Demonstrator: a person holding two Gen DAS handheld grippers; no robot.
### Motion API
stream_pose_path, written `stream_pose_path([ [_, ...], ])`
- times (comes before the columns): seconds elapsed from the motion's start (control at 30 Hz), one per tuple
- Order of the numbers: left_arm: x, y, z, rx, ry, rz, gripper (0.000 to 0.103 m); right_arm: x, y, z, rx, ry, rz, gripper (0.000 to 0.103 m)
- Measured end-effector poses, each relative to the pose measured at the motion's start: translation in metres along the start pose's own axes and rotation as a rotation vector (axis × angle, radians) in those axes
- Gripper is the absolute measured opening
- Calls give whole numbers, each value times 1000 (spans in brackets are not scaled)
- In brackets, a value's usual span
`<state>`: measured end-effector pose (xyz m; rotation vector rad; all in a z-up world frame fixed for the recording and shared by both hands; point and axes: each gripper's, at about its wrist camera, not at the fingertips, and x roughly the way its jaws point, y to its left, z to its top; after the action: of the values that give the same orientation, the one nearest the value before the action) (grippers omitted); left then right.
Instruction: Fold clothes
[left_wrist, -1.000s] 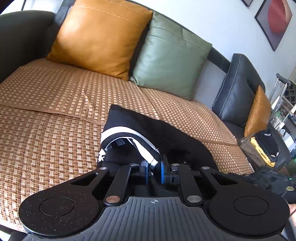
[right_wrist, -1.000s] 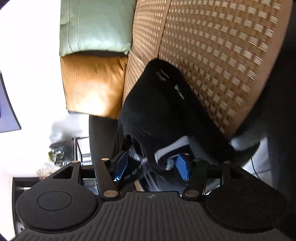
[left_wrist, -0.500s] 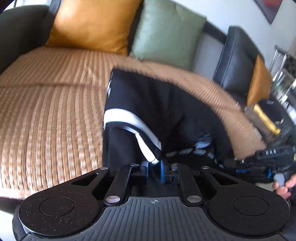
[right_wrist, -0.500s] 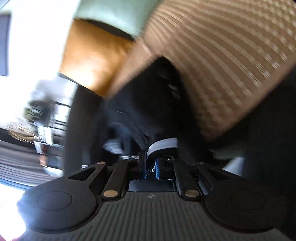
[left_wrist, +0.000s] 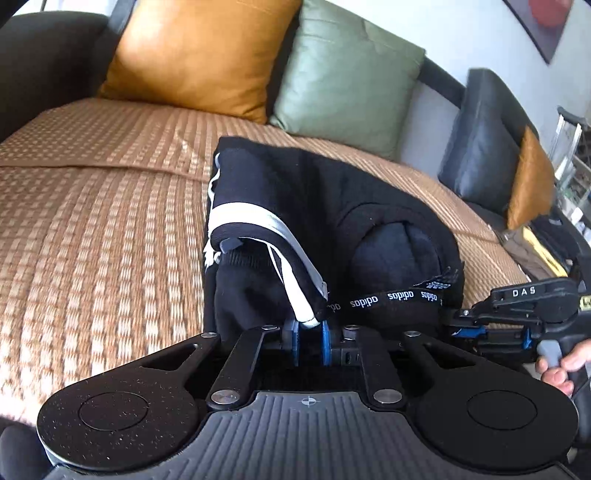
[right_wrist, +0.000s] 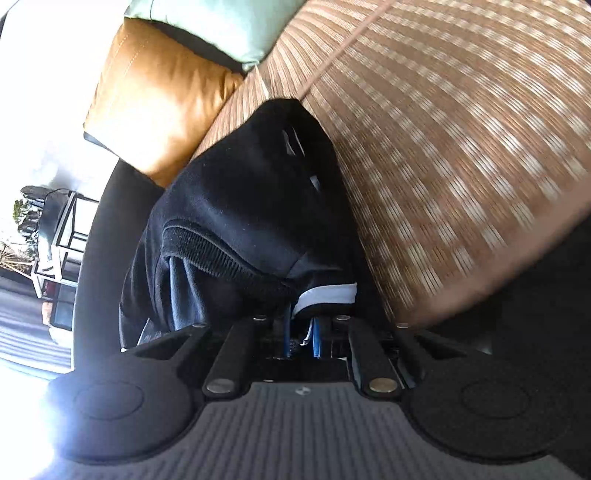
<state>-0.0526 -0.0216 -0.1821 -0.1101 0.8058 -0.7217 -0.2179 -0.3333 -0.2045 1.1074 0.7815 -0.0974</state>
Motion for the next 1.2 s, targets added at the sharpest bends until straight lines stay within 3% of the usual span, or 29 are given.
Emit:
stream_pose_path([
  [0.3, 48, 10, 54, -54, -16, 63, 9, 48, 23, 55, -40, -83, -6, 13],
  [0.47, 26, 5, 31, -6, -10, 57, 8, 28, 36, 61, -145, -106, 2, 13],
  [0.57, 25, 5, 20, -17, -46, 65, 8, 33, 32, 50, -245, -80, -61, 14],
  [0.67, 9, 3, 23, -12, -49, 57, 18, 36, 34, 43, -286, -99, -80, 16],
  [0.7, 3, 2, 25, -10, -49, 55, 29, 33, 36, 43, -288, -101, -78, 24],
  [0.8, -13, 0, 28, -4, -52, 47, 37, 18, 44, 40, -325, -98, -74, 37],
  [0.9, -36, 15, 44, -90, -105, 76, 62, 1, 49, 42, -347, -135, -66, 49],
  [1.07, -38, 45, 85, -261, -216, 168, 65, -29, 58, 45, -378, -215, -50, 50],
  [1.13, -26, 52, 100, -295, -215, 180, 67, -32, 62, 52, -386, -249, -54, 50],
  [1.2, -13, 52, 108, -309, -175, 133, 68, -26, 63, 62, -379, -265, -63, 52],
])
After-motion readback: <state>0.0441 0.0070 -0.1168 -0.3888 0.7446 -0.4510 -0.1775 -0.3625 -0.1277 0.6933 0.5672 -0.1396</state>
